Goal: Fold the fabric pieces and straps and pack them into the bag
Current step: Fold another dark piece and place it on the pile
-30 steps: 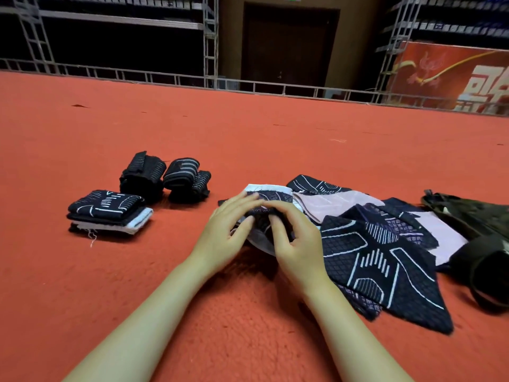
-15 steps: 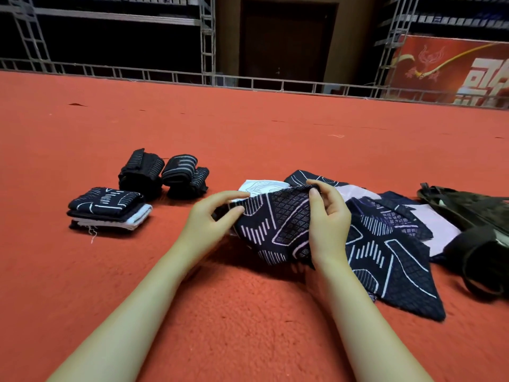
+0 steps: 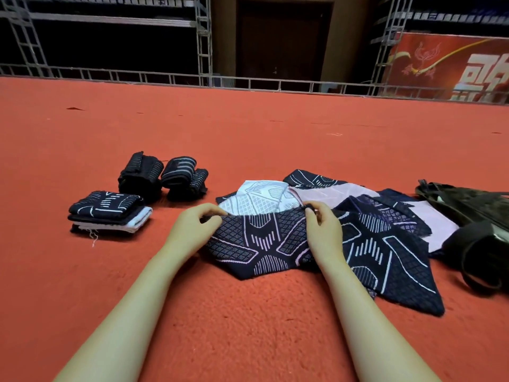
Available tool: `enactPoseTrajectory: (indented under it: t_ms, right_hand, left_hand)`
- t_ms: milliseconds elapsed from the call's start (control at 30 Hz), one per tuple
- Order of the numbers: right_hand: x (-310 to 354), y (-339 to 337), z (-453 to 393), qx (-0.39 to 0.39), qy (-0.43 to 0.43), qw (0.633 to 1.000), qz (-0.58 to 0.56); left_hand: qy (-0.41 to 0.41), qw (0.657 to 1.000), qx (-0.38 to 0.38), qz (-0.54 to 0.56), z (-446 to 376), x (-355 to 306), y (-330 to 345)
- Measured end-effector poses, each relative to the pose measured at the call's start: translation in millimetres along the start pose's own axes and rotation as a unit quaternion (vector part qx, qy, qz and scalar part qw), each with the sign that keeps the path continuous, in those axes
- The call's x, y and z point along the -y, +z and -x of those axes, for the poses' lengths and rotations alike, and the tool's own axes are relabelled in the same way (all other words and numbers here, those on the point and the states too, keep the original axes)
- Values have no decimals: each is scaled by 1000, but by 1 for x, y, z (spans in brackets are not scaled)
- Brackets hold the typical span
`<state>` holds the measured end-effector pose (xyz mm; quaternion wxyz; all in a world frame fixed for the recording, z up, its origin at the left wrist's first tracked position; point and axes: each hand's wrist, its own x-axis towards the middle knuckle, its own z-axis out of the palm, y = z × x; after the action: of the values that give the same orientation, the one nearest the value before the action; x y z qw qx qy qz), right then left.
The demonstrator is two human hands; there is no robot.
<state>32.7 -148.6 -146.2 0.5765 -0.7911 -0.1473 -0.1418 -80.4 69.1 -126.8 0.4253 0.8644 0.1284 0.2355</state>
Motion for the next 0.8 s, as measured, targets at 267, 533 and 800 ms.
enactPoseTrajectory:
  t_ms: [267,533,800]
  right_hand:
    - [1,-5,2,60,7,998,15]
    - [2,2,-2,49,4,999,5]
    - [11,1,-1,84,56,995,27]
  left_hand:
    - [-34,984,-21,176,2,4,0]
    - [-159,884,-97,430,-3,-14,-10]
    - [-41,985,-133,-97,-5,13,3]
